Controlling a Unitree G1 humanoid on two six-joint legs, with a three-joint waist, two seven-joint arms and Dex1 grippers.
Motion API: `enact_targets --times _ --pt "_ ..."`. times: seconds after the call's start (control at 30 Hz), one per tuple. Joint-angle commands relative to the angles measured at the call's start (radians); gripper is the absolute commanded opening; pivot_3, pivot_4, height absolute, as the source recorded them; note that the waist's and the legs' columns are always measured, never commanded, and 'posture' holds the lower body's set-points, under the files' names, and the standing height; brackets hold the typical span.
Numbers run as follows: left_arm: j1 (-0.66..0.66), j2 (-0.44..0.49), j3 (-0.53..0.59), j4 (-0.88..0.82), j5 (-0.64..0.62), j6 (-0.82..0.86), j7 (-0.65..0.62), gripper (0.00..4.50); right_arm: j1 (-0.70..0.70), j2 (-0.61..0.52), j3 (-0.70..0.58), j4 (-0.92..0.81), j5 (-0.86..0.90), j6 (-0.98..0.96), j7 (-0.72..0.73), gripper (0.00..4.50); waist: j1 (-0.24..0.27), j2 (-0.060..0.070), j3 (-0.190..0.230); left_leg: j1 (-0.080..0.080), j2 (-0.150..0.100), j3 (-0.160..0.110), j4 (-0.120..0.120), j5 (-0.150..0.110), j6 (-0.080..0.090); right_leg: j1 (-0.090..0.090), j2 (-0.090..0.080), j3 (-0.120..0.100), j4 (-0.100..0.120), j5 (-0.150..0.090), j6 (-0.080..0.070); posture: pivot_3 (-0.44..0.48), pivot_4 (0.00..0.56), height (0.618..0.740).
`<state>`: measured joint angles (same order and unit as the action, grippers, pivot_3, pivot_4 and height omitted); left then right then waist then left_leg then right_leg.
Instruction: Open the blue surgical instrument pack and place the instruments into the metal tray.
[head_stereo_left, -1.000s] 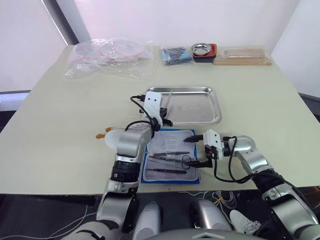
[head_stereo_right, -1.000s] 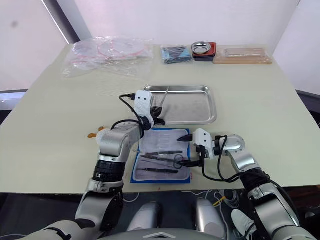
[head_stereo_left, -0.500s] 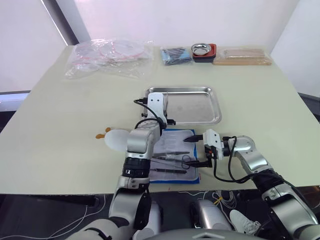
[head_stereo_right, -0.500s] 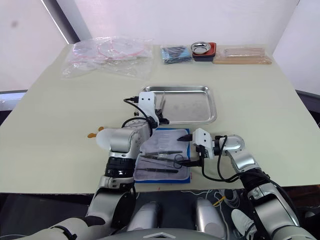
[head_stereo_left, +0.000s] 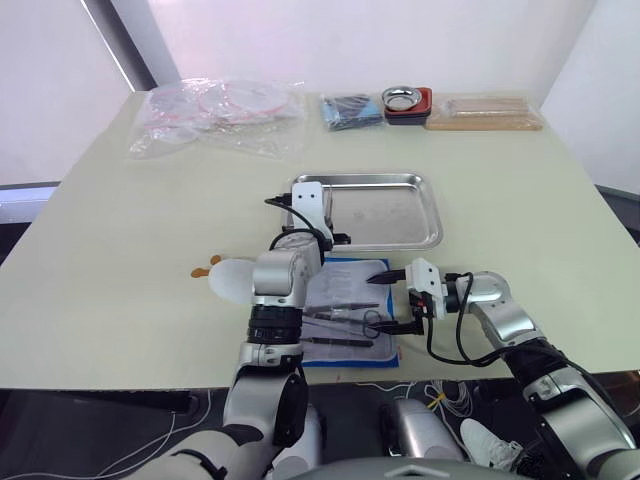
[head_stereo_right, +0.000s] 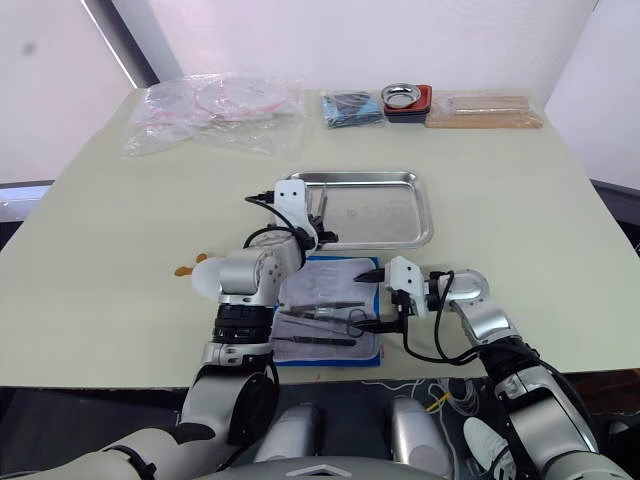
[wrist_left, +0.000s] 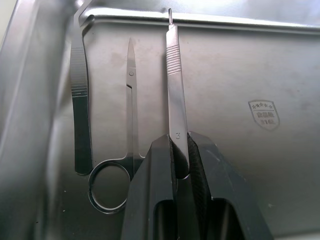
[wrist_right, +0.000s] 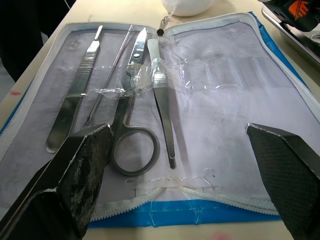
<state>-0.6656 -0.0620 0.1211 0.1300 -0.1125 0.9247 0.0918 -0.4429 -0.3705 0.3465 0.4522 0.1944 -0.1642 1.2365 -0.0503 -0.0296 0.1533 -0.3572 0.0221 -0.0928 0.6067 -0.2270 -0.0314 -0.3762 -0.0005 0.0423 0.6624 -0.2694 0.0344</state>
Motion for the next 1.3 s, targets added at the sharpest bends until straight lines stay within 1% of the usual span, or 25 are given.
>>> enact_targets --times 0.03,0.07,0.1,0.13,0.2,0.37,0.47,0.6,0.7,0.83,0.9,1.0,1.1,1.2,1.3 --pt "-0.012 -0.008 -0.002 -0.010 -0.009 -0.004 0.000 0.47 0.059 -0.006 0.075 0.121 -0.126 0.038 -0.032 4.50 0.000 0.000 0.000 0.000 0.000 0.000 0.000 0.000 0.000 0.000 0.000 0.000 0.000 0.000 0.000 0.000 0.150 0.740" --pt "-0.010 -0.008 -0.001 -0.012 -0.011 -0.001 -0.001 0.93 0.058 -0.006 0.075 0.121 -0.126 0.039 -0.031 4.50 0.000 0.000 0.000 0.000 0.000 0.000 0.000 0.000 0.000 0.000 0.000 0.000 0.000 0.000 0.000 0.000 0.150 0.740" --pt "-0.007 -0.008 -0.001 -0.017 -0.011 0.000 0.000 1.26 0.058 -0.006 0.075 0.121 -0.127 0.039 -0.031 4.50 0.000 0.000 0.000 0.000 0.000 0.000 0.000 0.000 0.000 0.000 0.000 0.000 0.000 0.000 0.000 0.000 0.150 0.740" --pt "-0.004 -0.010 0.000 -0.023 -0.015 0.003 -0.003 1.83 0.057 -0.007 0.076 0.121 -0.127 0.039 -0.031 4.50 0.000 0.000 0.000 0.000 0.000 0.000 0.000 0.000 0.000 0.000 0.000 0.000 0.000 0.000 0.000 0.000 0.150 0.740" --pt "-0.003 -0.007 -0.011 -0.033 -0.011 -0.003 -0.007 2.73 0.056 -0.009 0.073 0.124 -0.128 0.037 -0.033 4.50 0.000 0.000 0.000 0.000 0.000 0.000 0.000 0.000 0.000 0.000 0.000 0.000 0.000 0.000 0.000 0.000 0.150 0.740" --pt "-0.018 0.009 -0.019 -0.047 -0.012 -0.003 -0.016 2.73 0.058 -0.013 0.071 0.124 -0.127 0.037 -0.032 4.50 -0.001 0.000 0.000 0.000 0.000 0.000 0.000 0.000 0.000 0.000 0.000 0.000 0.000 0.000 0.000 0.000 0.150 0.740" --pt "-0.035 0.026 -0.037 -0.058 -0.018 -0.020 -0.047 2.73 0.059 -0.014 0.070 0.124 -0.126 0.038 -0.032 4.50 -0.001 0.000 0.000 0.000 0.000 0.000 0.000 0.000 0.000 0.000 0.000 0.000 0.000 0.000 0.000 0.000 0.150 0.740" --pt "-0.019 0.130 -0.110 -0.112 -0.016 -0.070 -0.190 2.73 0.060 -0.016 0.068 0.123 -0.125 0.039 -0.032 4.50 -0.004 0.000 0.000 0.000 0.000 0.000 0.000 0.000 0.000 0.000 0.000 0.000 0.000 0.000 0.000 0.000 0.150 0.740" --pt "0.009 0.205 -0.124 -0.157 -0.049 -0.086 -0.297 2.73 0.066 -0.017 0.069 0.116 -0.126 0.041 -0.035 4.50 -0.006 0.001 0.000 0.000 0.000 0.000 0.000 0.000 -0.001 0.000 0.000 0.000 0.000 0.000 0.000 0.000 0.150 0.740" --pt "0.050 0.285 -0.135 -0.198 -0.056 -0.165 -0.389 2.73 0.083 -0.010 0.072 0.108 -0.127 0.033 -0.046 4.50 -0.007 0.000 0.000 0.000 0.000 0.000 0.000 0.000 -0.002 0.000 -0.001 0.000 -0.001 0.000 0.000 0.000 0.150 0.740" --pt "0.087 0.342 -0.142 -0.230 -0.075 -0.208 -0.474 2.73 0.094 -0.002 0.079 0.092 -0.123 0.037 -0.045 4.50 -0.007 0.000 0.000 0.000 0.000 0.000 0.000 0.000 -0.002 0.000 -0.001 0.000 -0.001 0.000 0.000 0.000 0.150 0.740" --pt "0.132 0.391 -0.113 -0.266 -0.131 -0.296 -0.591 2.73 0.100 0.002 0.082 0.079 -0.118 0.042 -0.042 4.50 -0.014 0.001 0.000 0.000 0.000 0.000 -0.001 0.000 -0.002 0.000 -0.001 0.001 -0.001 0.000 0.000 0.000 0.150 0.740" --pt "0.179 0.478 -0.122 -0.297 -0.160 -0.372 -0.727 2.73 0.104 0.001 0.079 0.076 -0.106 0.044 -0.031 4.50 -0.013 0.000 0.000 0.000 0.000 -0.001 -0.001 0.000 -0.002 0.000 -0.001 0.000 -0.001 0.000 -0.001 0.000 0.150 0.740" --pt "0.216 0.541 -0.098 -0.306 -0.202 -0.385 -0.809 2.73 0.105 -0.005 0.074 0.065 -0.103 0.052 -0.027 4.50 -0.015 0.001 0.000 0.000 0.000 0.000 -0.002 0.000 -0.002 -0.001 -0.001 0.001 -0.002 -0.001 -0.001 0.000 0.150 0.740" --pt "0.266 0.631 -0.095 -0.314 -0.231 -0.444 -0.940 2.73 0.104 -0.015 0.068 0.059 -0.099 0.058 -0.024 4.50 -0.016 0.001 0.001 -0.001 0.000 0.000 -0.002 0.000 -0.002 -0.001 -0.001 0.001 -0.003 -0.001 -0.002 0.000 0.150 0.740"
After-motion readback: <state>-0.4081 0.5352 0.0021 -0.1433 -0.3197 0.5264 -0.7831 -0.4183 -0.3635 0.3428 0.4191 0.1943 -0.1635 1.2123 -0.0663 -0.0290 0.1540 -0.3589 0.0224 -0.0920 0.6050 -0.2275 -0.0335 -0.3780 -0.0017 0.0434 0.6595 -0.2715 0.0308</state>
